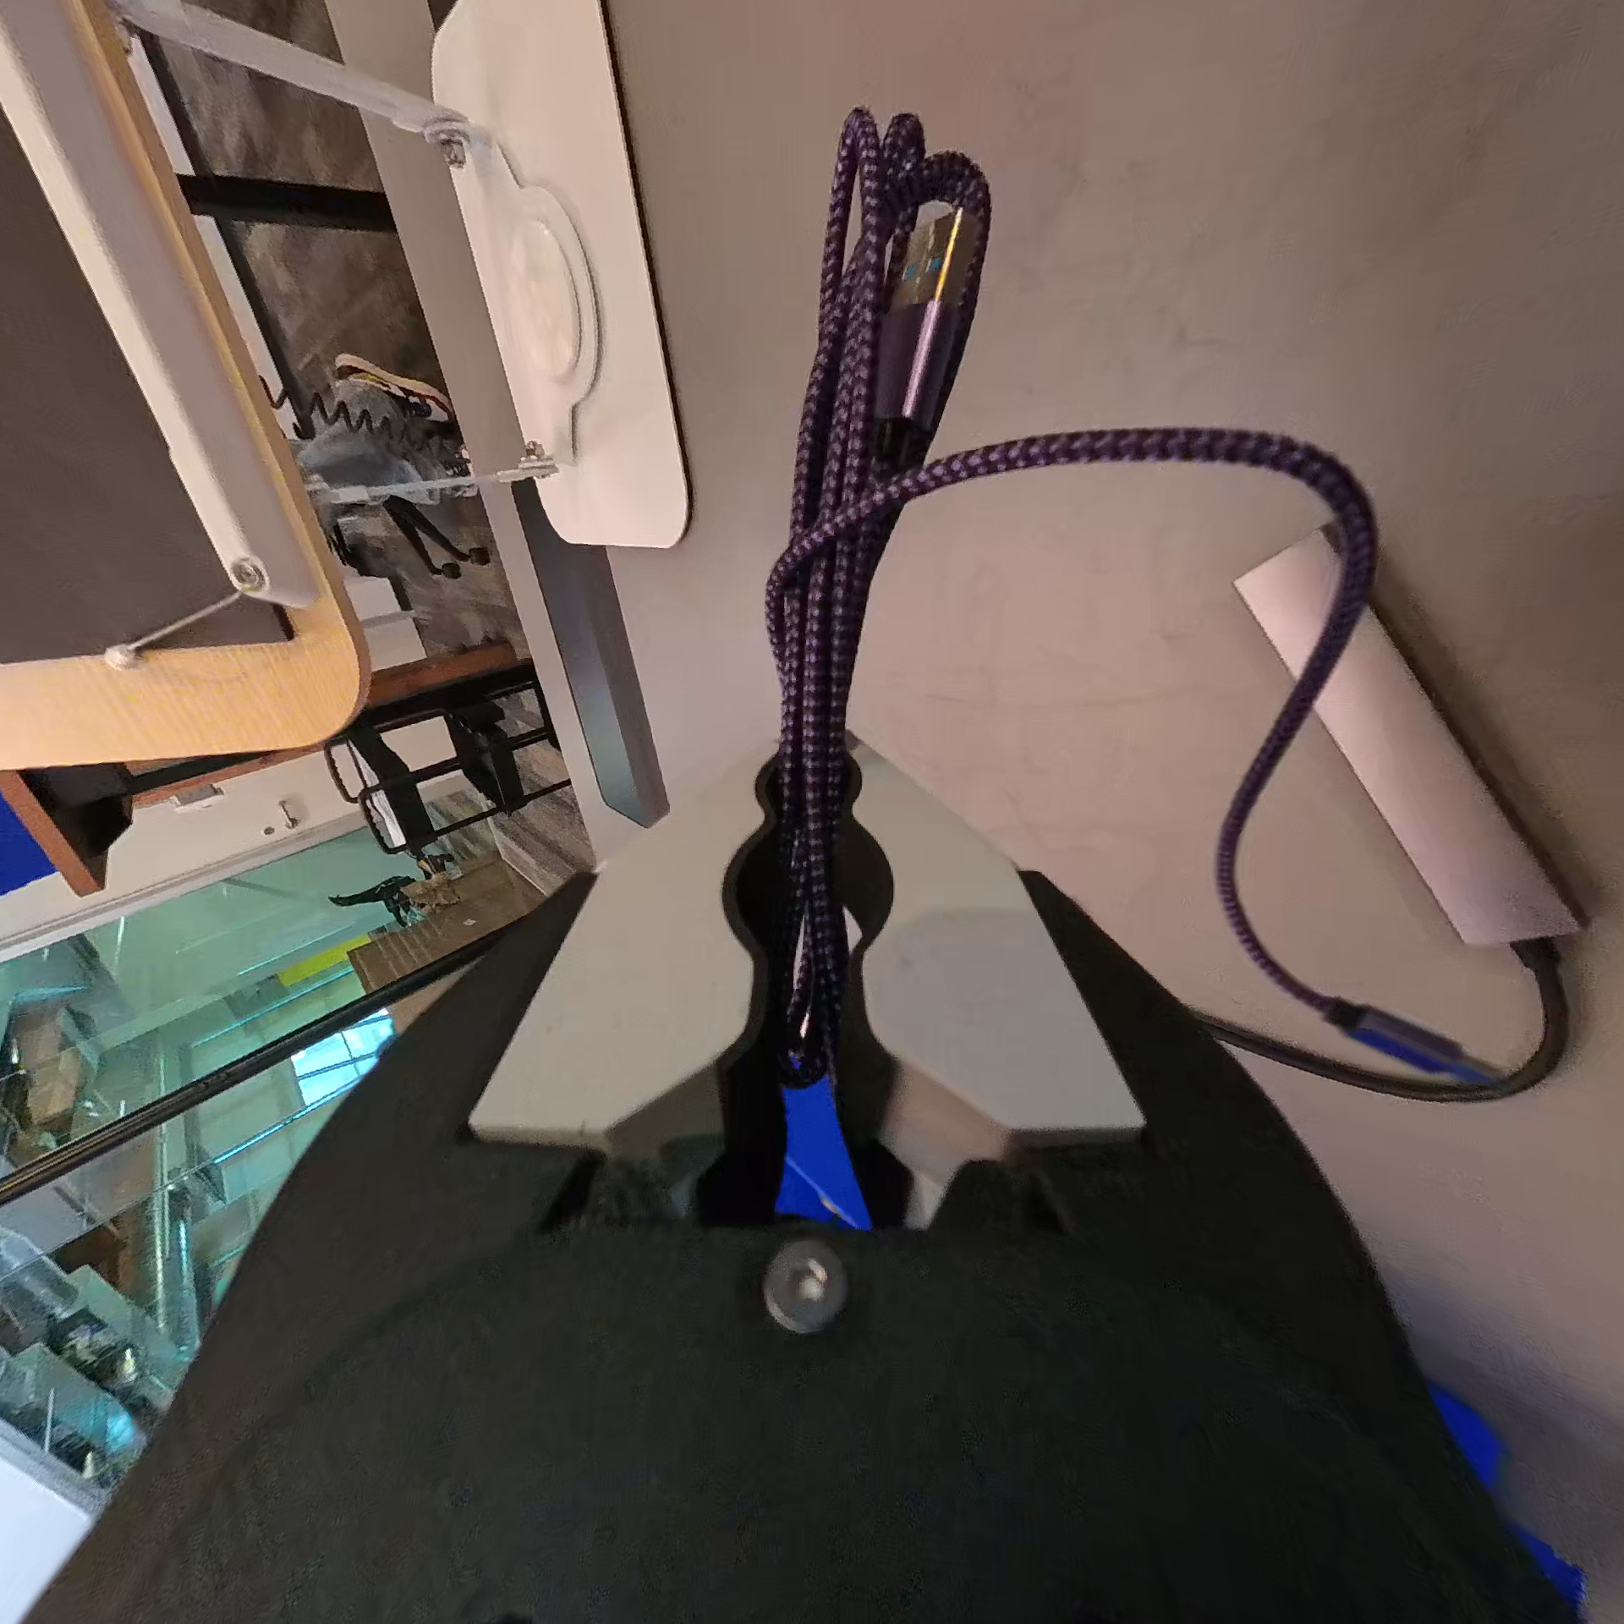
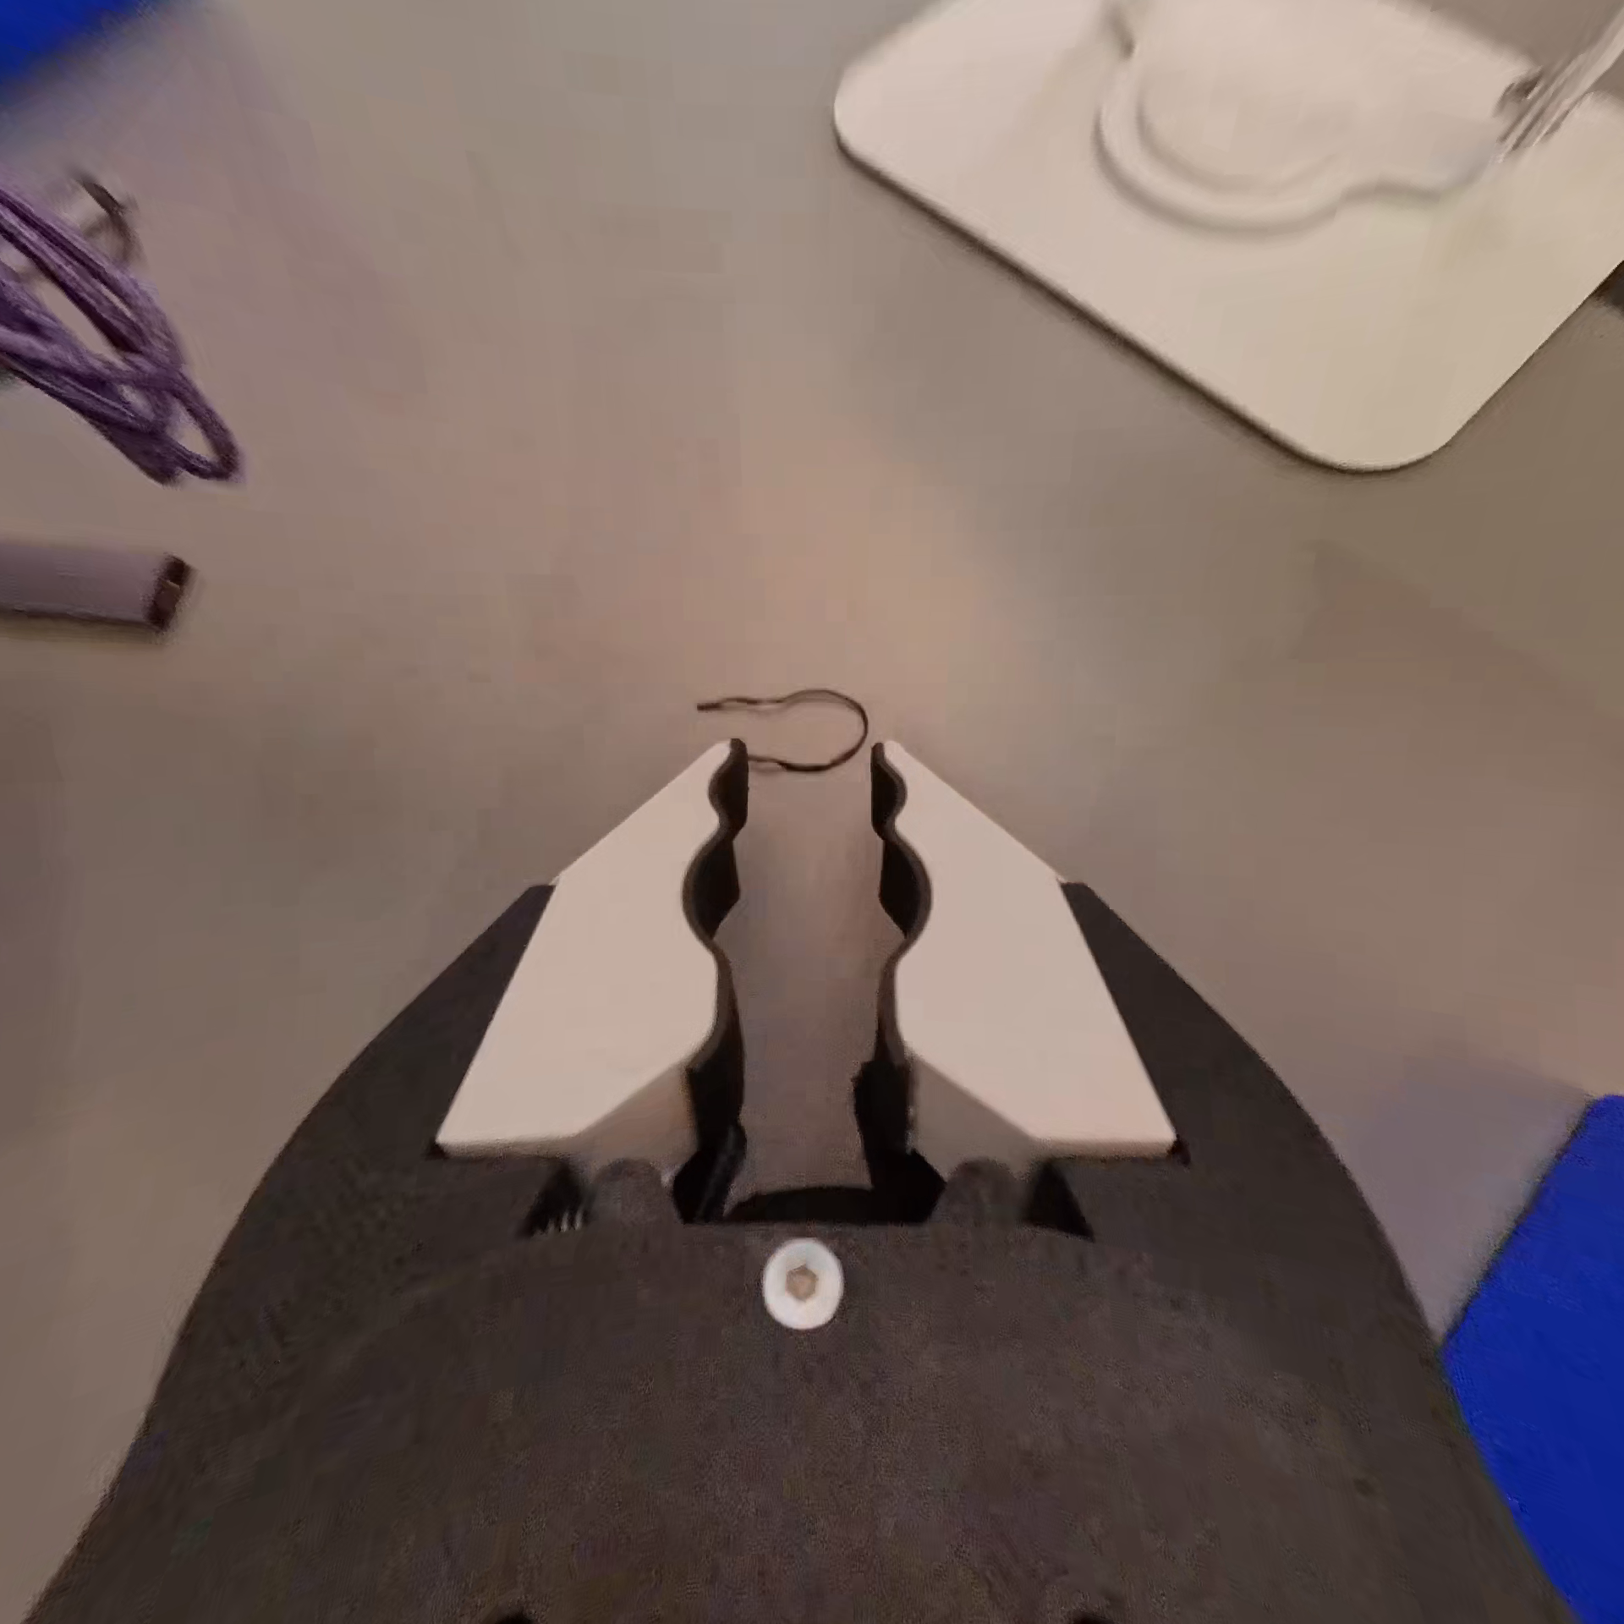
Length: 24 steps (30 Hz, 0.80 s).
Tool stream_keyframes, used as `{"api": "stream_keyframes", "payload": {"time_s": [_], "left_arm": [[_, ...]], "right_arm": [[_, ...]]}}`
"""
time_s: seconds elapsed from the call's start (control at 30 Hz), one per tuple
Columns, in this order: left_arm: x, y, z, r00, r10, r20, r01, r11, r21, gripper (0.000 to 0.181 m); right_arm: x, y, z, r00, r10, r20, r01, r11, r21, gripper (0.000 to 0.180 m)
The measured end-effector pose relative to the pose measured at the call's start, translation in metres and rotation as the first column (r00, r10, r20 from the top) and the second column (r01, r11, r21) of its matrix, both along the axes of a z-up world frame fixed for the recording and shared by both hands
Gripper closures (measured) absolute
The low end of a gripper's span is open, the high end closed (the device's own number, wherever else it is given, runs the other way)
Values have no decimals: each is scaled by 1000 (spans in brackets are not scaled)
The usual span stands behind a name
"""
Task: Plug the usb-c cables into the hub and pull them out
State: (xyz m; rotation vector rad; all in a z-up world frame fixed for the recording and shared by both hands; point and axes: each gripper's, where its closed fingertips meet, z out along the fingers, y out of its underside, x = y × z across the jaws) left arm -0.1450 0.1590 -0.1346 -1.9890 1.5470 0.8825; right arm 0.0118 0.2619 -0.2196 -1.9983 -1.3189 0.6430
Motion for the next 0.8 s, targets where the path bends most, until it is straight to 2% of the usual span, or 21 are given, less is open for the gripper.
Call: {"api": "stream_keyframes", "payload": {"time_s": [0.07, 0.13, 0.23, 0.33, 0.4, 0.47, 0.53, 0.67, 0.8], "left_arm": [[-1, -1, 0, 1000, 5, 6, -5, 1000, 5, 178], [-3, -2, 1, 1000, 11, 14, -11, 1000, 12, 178], [-4, -4, 1, 999, 18, 27, -18, 1000, 18, 178], [-7, -5, 0, 999, 22, 34, -22, 1000, 17, 178], [-9, -6, 0, 999, 23, 30, -24, 1000, 19, 178], [-11, -7, 1, 999, 27, 32, -27, 999, 19, 178], [-12, -7, 3, 999, 30, 37, -30, 999, 22, 178], [-13, -8, 2, 999, 32, 42, -33, 999, 21, 178], [-13, -9, -1, 999, 30, 43, -31, 999, 18, 178]], "right_arm": [[-1, 0, -12, 999, -4, 49, 5, 1000, -20, 156], [-4, -2, -16, 999, -9, 42, 11, 998, -63, 161], [-6, 4, -15, 999, -44, 23, 45, 997, -58, 159], [-11, 13, -11, 999, -31, 33, 29, 999, 44, 159], [-18, 13, -10, 1000, 0, 12, -1, 999, 48, 159], [-12, 21, -20, 998, -18, 68, 14, 998, 53, 159], [-9, 23, -20, 998, -26, 50, 26, 1000, 1, 164], [-4, 26, -21, 997, 0, 72, 1, 1000, -11, 178], [-10, 17, -21, 999, 42, 22, -40, 996, -77, 180]]}}
